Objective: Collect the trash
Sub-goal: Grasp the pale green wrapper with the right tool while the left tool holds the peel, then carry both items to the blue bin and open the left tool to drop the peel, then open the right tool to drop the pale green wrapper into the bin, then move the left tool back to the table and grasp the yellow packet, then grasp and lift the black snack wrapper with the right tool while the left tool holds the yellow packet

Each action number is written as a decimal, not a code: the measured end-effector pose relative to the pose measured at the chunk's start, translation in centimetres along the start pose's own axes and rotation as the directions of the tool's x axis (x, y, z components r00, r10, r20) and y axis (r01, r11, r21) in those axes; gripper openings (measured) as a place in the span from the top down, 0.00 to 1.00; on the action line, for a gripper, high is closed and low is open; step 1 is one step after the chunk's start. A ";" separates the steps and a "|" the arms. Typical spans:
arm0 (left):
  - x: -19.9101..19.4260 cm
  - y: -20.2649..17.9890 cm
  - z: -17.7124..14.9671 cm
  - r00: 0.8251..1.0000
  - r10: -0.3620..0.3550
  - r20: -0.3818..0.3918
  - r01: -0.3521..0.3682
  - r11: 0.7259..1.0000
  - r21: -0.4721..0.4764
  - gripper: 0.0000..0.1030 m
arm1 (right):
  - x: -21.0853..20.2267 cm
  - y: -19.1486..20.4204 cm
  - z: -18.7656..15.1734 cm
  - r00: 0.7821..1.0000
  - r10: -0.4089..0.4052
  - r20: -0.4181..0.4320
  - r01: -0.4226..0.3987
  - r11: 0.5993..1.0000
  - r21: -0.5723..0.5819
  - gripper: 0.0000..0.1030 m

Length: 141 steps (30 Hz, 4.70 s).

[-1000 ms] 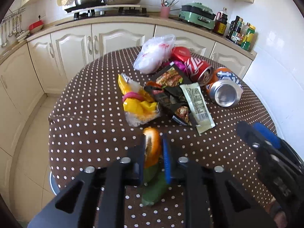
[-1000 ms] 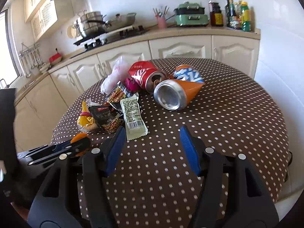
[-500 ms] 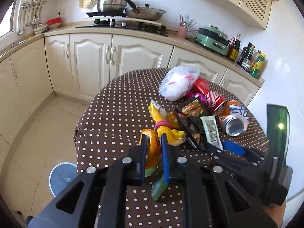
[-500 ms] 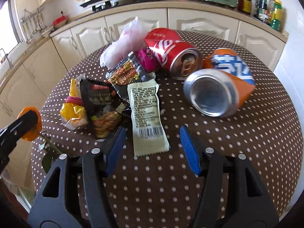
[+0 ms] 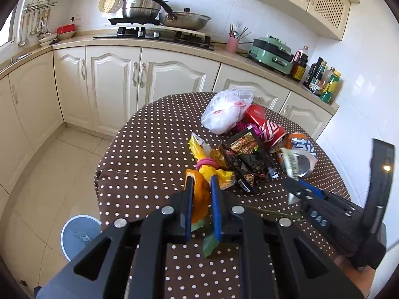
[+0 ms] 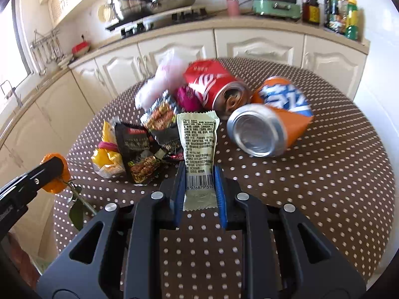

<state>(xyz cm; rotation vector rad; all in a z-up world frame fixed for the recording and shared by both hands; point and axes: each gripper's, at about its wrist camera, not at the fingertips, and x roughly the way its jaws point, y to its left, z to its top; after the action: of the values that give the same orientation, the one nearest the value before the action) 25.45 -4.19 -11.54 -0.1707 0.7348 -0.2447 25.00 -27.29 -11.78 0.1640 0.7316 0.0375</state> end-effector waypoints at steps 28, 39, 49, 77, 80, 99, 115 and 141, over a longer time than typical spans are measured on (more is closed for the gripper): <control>-2.3 28.6 -7.3 0.911 0.341 -0.233 -0.404 0.851 -0.335 0.87 | 10.5 32.4 -7.2 0.866 0.401 -0.299 -0.486 0.817 -0.310 0.78; 3.3 37.0 -9.7 0.857 0.335 -0.392 -0.485 0.781 -0.394 0.86 | 18.0 36.1 -9.8 0.836 0.360 -0.415 -0.496 0.818 -0.290 0.78; 4.7 38.1 -10.1 0.844 0.325 -0.427 -0.501 0.763 -0.409 0.64 | 19.8 37.5 -10.9 0.821 0.340 -0.460 -0.499 0.818 -0.286 0.78; -3.3 35.0 -6.6 0.887 0.409 -0.215 -0.462 0.781 -0.420 0.64 | 13.3 36.9 -7.7 0.876 0.414 -0.246 -0.478 0.813 -0.333 0.57; -4.9 32.7 -5.4 0.900 0.413 -0.143 -0.434 0.807 -0.401 0.64 | 10.4 35.7 -6.4 0.892 0.419 -0.170 -0.452 0.822 -0.346 0.57; -10.5 9.4 0.7 0.928 0.281 0.244 -0.267 0.960 -0.087 0.48 | -4.9 17.2 0.3 0.939 0.232 0.252 -0.185 0.963 -0.197 0.45; 1.4 -0.2 0.9 0.995 0.099 -0.005 -0.098 0.993 0.059 0.40 | -1.4 0.9 0.5 0.988 -0.020 0.153 0.011 0.998 0.054 0.43; 6.3 0.0 1.3 0.996 -0.065 -0.068 0.062 0.997 -0.046 0.84 | 7.3 3.2 3.7 0.995 -0.009 -0.096 -0.002 0.994 -0.113 0.40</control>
<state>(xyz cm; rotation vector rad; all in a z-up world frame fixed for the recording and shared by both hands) 30.81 -5.81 -14.65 -0.2281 0.8048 -0.2965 33.01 -24.01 -13.42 0.0529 0.8242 0.0842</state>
